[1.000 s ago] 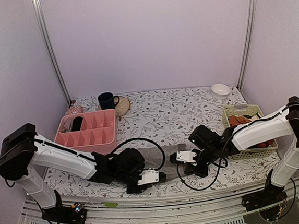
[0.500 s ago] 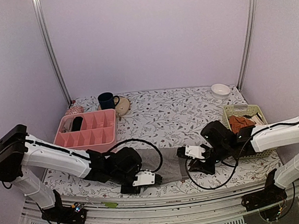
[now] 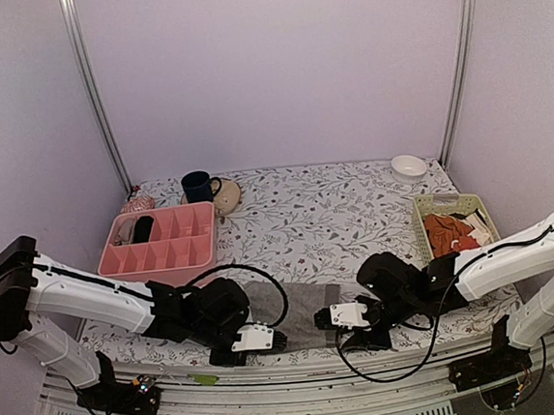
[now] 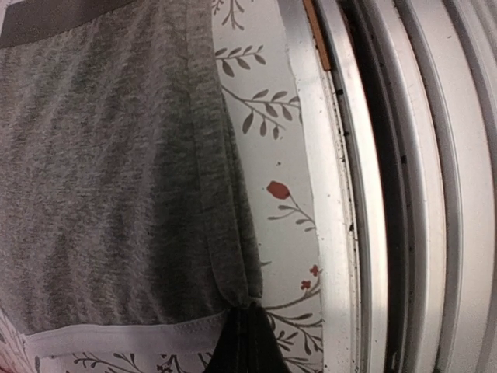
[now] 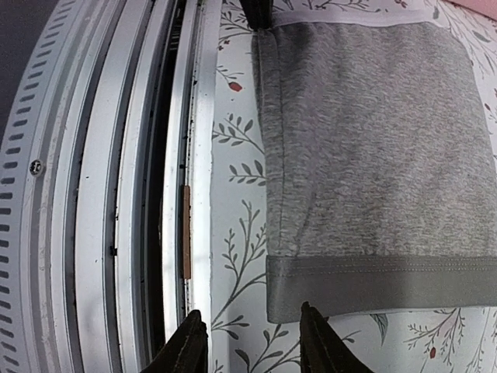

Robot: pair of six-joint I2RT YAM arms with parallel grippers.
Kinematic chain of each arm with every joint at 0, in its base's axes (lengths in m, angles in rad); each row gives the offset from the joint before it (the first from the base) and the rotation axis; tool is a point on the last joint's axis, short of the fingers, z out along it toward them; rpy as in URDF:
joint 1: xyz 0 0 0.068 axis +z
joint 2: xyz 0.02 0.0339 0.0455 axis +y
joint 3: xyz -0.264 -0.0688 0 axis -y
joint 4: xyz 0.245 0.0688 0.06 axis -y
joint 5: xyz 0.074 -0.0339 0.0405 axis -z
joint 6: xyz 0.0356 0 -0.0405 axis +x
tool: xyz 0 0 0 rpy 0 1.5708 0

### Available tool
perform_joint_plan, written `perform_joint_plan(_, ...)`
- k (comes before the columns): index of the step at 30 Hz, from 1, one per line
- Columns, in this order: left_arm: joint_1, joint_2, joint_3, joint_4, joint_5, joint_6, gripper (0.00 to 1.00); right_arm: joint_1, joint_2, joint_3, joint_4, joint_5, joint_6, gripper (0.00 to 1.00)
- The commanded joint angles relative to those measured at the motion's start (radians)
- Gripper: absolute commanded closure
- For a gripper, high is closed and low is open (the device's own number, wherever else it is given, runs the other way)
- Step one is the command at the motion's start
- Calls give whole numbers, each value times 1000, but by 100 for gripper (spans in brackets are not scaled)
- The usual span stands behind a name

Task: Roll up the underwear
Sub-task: Move the underwear to the center of the board, then pick up the underwear from the center of the board.

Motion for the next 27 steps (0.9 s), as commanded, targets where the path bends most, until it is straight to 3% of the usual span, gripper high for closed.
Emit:
perform_joint_plan(1, 11, -18, -12, -10, 25, 6, 100, 34, 33, 5, 89, 26, -21, 57)
perform_joint_plan(9, 13, -21, -14, -5, 14, 11, 100, 51, 142, 37, 98, 20, -63, 65)
perform_joint_plan(18, 17, -30, -16, -1, 21, 20, 100, 56, 224, 81, 62, 124, -41, 67)
perform_joint_plan(27, 30, -35, -13, -1, 27, 36, 100, 55, 233, 62, 9, 130, -19, 89)
